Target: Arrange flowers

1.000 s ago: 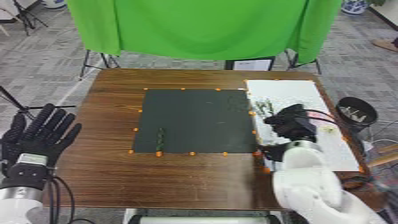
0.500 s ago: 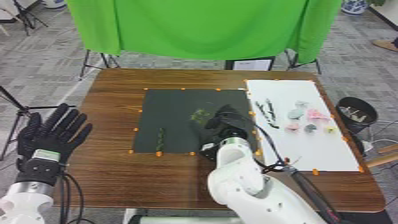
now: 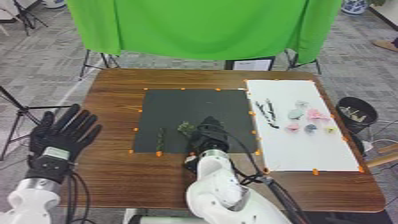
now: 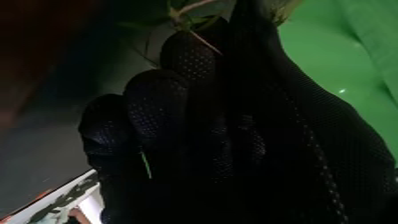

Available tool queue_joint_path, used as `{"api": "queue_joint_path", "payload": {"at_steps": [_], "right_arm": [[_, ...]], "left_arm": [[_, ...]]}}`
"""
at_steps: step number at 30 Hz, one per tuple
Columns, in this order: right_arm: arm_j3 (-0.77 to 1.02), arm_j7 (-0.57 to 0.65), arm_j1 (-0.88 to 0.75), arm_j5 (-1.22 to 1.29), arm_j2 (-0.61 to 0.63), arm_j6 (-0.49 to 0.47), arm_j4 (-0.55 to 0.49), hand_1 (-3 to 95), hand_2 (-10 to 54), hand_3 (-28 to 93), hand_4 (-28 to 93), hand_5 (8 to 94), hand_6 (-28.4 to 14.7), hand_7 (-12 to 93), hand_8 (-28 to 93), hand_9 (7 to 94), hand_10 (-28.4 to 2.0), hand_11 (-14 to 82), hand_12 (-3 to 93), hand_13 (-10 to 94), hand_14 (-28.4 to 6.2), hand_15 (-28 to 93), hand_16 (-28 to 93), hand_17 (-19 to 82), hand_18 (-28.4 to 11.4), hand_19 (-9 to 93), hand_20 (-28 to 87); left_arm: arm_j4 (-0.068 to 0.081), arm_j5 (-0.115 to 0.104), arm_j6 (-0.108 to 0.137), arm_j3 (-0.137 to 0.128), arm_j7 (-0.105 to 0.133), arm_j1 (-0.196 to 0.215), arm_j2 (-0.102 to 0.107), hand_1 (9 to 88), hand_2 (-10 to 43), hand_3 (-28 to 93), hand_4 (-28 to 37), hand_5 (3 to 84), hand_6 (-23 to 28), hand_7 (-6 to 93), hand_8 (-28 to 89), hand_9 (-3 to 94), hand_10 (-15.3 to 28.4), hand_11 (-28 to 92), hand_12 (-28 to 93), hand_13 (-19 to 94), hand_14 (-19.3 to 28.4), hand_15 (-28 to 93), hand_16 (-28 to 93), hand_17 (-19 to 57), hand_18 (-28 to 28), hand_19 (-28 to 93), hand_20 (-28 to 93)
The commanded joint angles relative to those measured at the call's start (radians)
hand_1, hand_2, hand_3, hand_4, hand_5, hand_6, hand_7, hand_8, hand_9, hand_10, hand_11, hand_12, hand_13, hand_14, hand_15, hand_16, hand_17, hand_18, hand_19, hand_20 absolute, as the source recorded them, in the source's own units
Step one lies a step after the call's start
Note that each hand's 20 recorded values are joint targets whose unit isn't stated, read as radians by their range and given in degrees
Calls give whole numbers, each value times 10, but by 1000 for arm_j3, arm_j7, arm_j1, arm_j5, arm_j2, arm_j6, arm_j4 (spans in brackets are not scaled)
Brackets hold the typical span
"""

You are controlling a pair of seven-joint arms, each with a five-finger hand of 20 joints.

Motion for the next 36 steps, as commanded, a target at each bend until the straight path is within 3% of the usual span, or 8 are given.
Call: {"api": "queue_joint_path", "payload": {"at_steps": [1,10,12,20,25,30,32,36], "right_arm": [[-9,-14,-25,9,-20,-30,-14,506,-95,736,-220,772,-43,391,164,817,-135,355,478,700,-182,685,356,439,-284,932,440],[-17,-25,-17,13,-27,-26,-1,489,-95,720,-220,760,-44,371,155,813,-146,376,438,701,-184,684,351,437,-284,932,442],[-21,-29,-16,19,-26,-34,-5,478,-95,707,-220,756,-47,350,148,808,-152,392,406,700,-184,682,349,435,-284,932,440],[-13,-13,-13,-7,-37,-22,22,437,-95,723,-228,735,-52,311,131,798,-162,406,349,697,-186,674,344,429,-284,932,430],[-16,-24,-10,-22,-32,-18,28,419,-95,743,-238,720,-57,310,120,787,-166,420,329,692,-185,674,343,428,-284,932,428],[-12,-33,-17,-10,-25,-20,21,414,-95,745,-242,712,-57,314,108,776,-166,430,325,689,-186,674,342,427,-284,932,427],[-16,-45,-15,-12,-18,-22,17,359,-95,791,-262,709,-56,339,-58,771,-168,437,323,687,-187,676,344,424,-284,932,427],[-21,-52,-9,10,-2,-25,7,326,-95,811,-278,698,-57,359,-106,755,-169,452,330,678,-190,679,348,416,-284,929,426]], "left_arm": [[10,7,0,14,-22,-22,3,267,173,684,-283,404,108,149,-82,335,184,218,110,240,174,364,-76,-57,137,343,46],[7,7,14,22,-39,-25,7,264,173,687,-283,405,108,150,-82,335,183,218,110,241,174,365,-76,-57,137,343,47],[2,31,41,21,-47,-25,11,264,173,688,-283,405,108,150,-82,335,183,218,110,241,174,365,-77,-58,138,343,48],[10,12,24,29,-62,-44,7,263,172,689,-283,406,109,150,-82,335,185,219,111,241,177,364,-77,-61,142,349,47],[11,1,5,26,-38,-35,11,268,168,688,-283,404,108,151,-82,334,183,218,111,240,176,362,-76,-62,142,350,46],[12,3,1,19,-45,-31,5,284,151,690,-283,403,107,153,-82,334,182,221,111,240,174,363,-75,-63,143,352,47],[11,13,5,17,-45,-29,4,291,142,690,-283,402,106,154,-82,333,180,222,112,240,173,362,-75,-63,143,352,47],[8,36,10,21,-11,-24,9,350,58,690,-278,395,102,164,-83,330,175,226,113,241,167,364,-74,-64,143,355,49]]}}
